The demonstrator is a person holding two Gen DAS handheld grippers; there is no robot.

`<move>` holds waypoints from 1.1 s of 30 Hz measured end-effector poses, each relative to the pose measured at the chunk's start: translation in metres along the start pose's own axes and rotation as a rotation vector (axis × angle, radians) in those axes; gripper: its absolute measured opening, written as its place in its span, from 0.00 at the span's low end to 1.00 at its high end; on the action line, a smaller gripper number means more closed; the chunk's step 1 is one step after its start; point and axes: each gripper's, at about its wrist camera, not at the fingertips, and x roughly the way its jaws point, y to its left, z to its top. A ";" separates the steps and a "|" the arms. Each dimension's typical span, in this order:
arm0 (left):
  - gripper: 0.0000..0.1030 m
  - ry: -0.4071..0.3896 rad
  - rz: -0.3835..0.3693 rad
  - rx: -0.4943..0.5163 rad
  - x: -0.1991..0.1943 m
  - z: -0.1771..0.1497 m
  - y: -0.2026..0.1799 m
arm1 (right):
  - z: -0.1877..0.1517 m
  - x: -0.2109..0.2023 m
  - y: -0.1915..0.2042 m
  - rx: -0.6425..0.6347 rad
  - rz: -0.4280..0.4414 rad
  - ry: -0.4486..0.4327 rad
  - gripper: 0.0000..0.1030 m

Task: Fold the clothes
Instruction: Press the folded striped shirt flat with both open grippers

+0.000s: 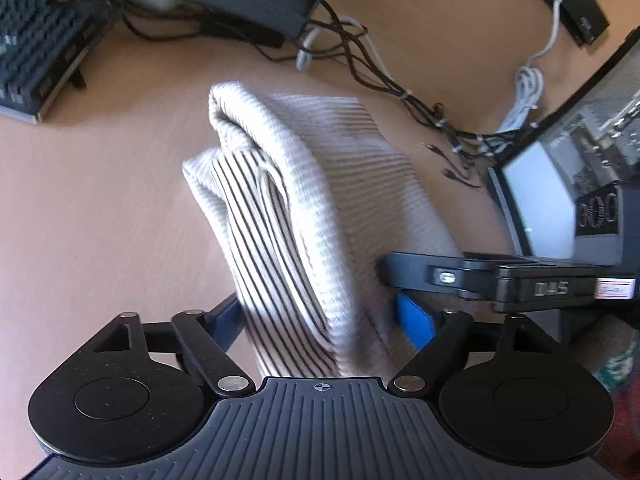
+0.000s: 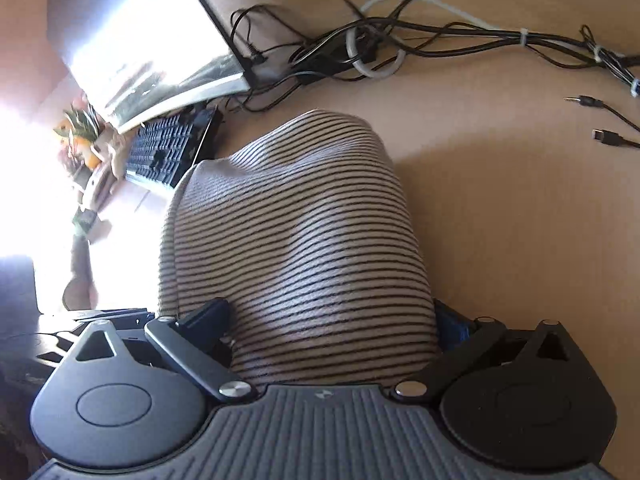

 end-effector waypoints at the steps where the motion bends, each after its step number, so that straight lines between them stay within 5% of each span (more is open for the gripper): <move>1: 0.80 -0.005 -0.006 -0.012 -0.003 -0.002 0.004 | 0.001 0.003 0.003 0.000 0.010 0.005 1.00; 15: 0.83 -0.154 0.150 -0.127 -0.072 0.016 0.118 | 0.055 0.116 0.122 -0.130 0.156 0.064 0.99; 23: 0.82 -0.154 0.091 -0.128 -0.090 0.016 0.130 | 0.061 0.087 0.116 -0.153 0.160 0.001 0.99; 26: 0.77 -0.193 0.094 -0.181 -0.099 0.016 0.138 | 0.060 0.067 0.107 -0.172 0.145 -0.057 0.85; 28: 0.60 -0.199 0.103 -0.210 -0.092 0.021 0.140 | 0.059 0.066 0.101 -0.168 0.135 -0.056 0.81; 30: 0.58 -0.190 0.083 -0.220 -0.088 0.025 0.136 | 0.058 0.070 0.094 -0.148 0.135 -0.034 0.70; 33: 0.58 -0.184 0.028 -0.197 -0.095 0.020 0.120 | 0.051 0.073 0.099 -0.168 0.148 -0.018 0.70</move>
